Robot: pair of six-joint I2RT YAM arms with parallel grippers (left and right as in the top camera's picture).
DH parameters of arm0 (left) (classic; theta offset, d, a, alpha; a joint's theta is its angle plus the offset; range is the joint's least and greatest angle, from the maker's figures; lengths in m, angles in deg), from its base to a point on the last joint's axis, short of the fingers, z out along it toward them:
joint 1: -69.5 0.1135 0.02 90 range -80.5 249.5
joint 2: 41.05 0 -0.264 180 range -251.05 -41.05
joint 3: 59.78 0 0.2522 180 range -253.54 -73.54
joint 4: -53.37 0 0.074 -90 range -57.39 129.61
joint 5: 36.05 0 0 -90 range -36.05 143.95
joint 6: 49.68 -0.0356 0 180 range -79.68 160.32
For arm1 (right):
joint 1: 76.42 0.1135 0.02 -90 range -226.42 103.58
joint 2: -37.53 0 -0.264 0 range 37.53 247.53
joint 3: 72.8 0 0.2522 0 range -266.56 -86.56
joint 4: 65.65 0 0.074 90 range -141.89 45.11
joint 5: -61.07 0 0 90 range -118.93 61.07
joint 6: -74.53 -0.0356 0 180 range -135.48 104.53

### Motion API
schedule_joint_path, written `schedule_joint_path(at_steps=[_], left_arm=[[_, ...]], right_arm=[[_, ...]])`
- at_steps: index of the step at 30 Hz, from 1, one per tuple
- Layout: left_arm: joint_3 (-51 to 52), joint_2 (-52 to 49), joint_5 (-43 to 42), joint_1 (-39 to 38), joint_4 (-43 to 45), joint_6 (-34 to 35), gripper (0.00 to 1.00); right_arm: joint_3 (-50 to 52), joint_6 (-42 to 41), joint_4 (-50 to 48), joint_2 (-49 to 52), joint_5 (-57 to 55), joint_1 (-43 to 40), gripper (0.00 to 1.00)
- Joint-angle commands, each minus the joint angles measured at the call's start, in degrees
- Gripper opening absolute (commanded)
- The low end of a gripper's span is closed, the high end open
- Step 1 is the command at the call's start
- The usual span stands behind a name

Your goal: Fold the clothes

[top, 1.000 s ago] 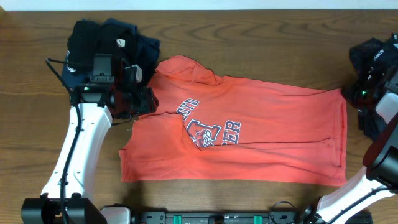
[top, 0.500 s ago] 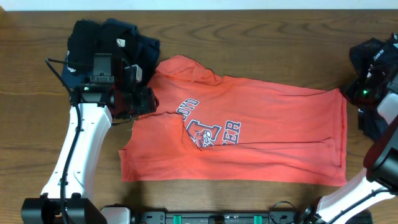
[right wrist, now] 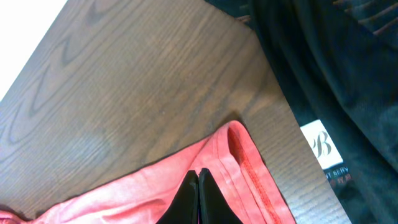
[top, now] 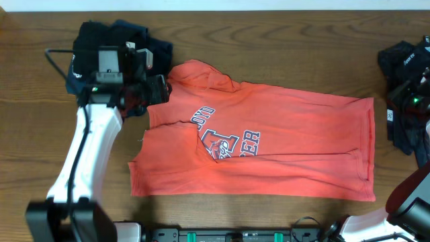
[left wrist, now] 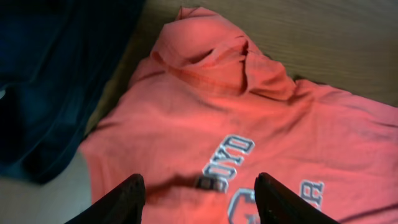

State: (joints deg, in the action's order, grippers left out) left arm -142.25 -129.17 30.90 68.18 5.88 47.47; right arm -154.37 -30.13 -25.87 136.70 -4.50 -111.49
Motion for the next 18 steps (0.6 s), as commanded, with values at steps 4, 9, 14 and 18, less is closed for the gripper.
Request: schedule_joint_path(at_steps=[4, 9, 14, 18], left_arm=[[-1.6, -5.6, -2.9, -1.4, 6.3, -1.6, 0.59], [-4.9, -5.4, -2.9, -1.5, 4.7, -1.6, 0.60], [-6.5, -5.0, -3.0, -1.7, 2.0, -1.6, 0.60], [-6.5, -4.9, -2.9, -1.7, 0.0, -1.6, 0.60]], right_arm=[[-0.1, 1.0, 0.7, 0.3, -1.3, -0.1, 0.24], [0.0, 1.5, -0.1, 4.4, -2.6, 1.6, 0.44], [0.0, 1.4, -3.6, 10.8, -2.4, 3.2, 0.49], [0.0, 0.8, -5.7, 13.9, -1.8, 3.8, 0.44]])
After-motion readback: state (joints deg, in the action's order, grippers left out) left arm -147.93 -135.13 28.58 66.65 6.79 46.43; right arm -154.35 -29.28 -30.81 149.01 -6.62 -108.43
